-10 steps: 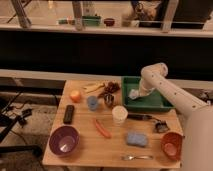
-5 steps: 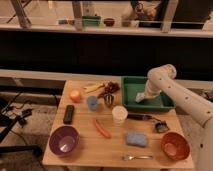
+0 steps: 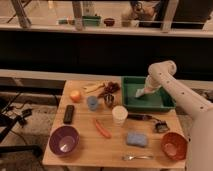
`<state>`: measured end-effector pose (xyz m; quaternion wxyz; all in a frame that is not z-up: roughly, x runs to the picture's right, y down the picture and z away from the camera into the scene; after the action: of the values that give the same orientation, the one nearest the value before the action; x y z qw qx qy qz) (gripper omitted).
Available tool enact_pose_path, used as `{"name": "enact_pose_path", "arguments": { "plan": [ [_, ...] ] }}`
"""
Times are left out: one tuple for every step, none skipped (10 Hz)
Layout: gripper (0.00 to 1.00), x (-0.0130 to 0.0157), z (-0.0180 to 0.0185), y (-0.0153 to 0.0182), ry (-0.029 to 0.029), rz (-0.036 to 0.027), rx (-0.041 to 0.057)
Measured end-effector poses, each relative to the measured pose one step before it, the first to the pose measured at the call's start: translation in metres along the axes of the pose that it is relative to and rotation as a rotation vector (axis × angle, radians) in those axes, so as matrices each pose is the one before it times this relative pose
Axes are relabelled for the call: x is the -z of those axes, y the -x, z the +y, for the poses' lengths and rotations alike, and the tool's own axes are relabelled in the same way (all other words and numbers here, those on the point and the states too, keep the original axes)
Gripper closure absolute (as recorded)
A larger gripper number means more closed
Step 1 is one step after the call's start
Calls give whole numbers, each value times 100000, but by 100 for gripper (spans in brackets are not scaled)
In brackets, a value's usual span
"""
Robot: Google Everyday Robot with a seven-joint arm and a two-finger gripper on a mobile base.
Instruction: Wipe tray with towel
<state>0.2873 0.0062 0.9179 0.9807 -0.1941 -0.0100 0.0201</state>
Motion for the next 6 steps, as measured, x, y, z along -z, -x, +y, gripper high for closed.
{"name": "enact_pose_path", "arguments": {
  "plan": [
    [97, -137, -154, -202, -44, -1727, -2211],
    [97, -229, -355, -215, 148, -4461, -5608],
    [97, 67, -88, -316, 170, -1583, -3764],
    [97, 81, -127, -658, 114, -2721, -3775],
    [97, 112, -92, -559, -10, -949, -1498],
    [97, 16, -116, -221, 41, -560, -982]
  ]
}}
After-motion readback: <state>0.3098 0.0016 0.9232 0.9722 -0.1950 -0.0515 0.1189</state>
